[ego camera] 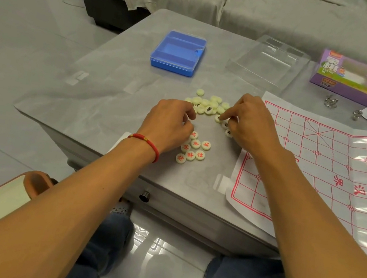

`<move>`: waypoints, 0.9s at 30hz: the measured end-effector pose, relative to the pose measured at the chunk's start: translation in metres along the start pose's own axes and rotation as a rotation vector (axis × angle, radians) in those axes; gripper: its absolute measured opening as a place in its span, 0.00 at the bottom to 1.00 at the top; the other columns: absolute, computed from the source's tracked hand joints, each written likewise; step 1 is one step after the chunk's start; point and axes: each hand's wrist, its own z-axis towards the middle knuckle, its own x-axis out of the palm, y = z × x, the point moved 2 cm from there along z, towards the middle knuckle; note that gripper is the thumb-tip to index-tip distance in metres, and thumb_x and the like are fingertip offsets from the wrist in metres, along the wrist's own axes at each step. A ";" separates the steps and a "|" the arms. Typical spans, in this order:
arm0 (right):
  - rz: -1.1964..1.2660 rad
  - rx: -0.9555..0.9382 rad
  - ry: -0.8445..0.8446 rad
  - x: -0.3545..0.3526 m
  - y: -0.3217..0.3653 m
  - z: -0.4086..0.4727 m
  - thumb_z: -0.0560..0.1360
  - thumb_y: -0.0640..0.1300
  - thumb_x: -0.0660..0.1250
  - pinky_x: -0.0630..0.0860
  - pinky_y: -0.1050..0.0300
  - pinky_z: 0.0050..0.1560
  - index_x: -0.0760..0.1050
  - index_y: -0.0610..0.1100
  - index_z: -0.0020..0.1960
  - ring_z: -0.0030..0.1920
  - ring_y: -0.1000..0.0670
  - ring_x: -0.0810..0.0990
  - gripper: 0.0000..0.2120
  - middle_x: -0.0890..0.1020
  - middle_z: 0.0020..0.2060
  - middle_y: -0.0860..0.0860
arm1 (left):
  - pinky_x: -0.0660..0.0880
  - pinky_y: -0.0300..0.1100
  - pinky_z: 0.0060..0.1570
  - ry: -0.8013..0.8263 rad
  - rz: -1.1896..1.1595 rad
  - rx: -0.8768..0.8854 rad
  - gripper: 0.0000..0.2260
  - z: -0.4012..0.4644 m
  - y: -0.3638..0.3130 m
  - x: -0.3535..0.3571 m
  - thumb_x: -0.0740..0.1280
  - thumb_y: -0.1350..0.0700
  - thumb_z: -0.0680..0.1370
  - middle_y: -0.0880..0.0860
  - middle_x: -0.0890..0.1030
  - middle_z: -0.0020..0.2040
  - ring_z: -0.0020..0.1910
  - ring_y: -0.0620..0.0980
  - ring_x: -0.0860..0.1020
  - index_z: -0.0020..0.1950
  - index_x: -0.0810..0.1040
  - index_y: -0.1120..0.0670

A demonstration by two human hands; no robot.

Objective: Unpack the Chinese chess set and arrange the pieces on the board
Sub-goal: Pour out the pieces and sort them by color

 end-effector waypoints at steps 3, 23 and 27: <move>-0.044 0.000 -0.010 -0.006 0.000 0.000 0.78 0.43 0.69 0.73 0.51 0.48 0.86 0.49 0.53 0.54 0.46 0.73 0.08 0.77 0.51 0.48 | 0.77 0.42 0.52 0.001 0.000 -0.012 0.12 0.000 0.002 -0.001 0.67 0.57 0.77 0.50 0.82 0.52 0.49 0.49 0.79 0.60 0.81 0.51; -0.036 -0.048 0.026 -0.006 -0.001 -0.005 0.77 0.39 0.68 0.73 0.48 0.54 0.84 0.53 0.56 0.56 0.47 0.71 0.13 0.76 0.54 0.50 | 0.76 0.43 0.53 -0.004 -0.013 -0.011 0.11 -0.003 0.000 -0.004 0.68 0.57 0.77 0.51 0.82 0.53 0.50 0.49 0.79 0.60 0.81 0.51; 0.103 0.114 -0.082 -0.007 -0.016 -0.001 0.78 0.40 0.66 0.73 0.54 0.50 0.84 0.51 0.55 0.53 0.46 0.78 0.11 0.82 0.52 0.48 | 0.76 0.42 0.53 -0.002 -0.015 -0.009 0.12 -0.004 0.000 -0.004 0.68 0.57 0.78 0.51 0.82 0.53 0.51 0.49 0.79 0.60 0.81 0.51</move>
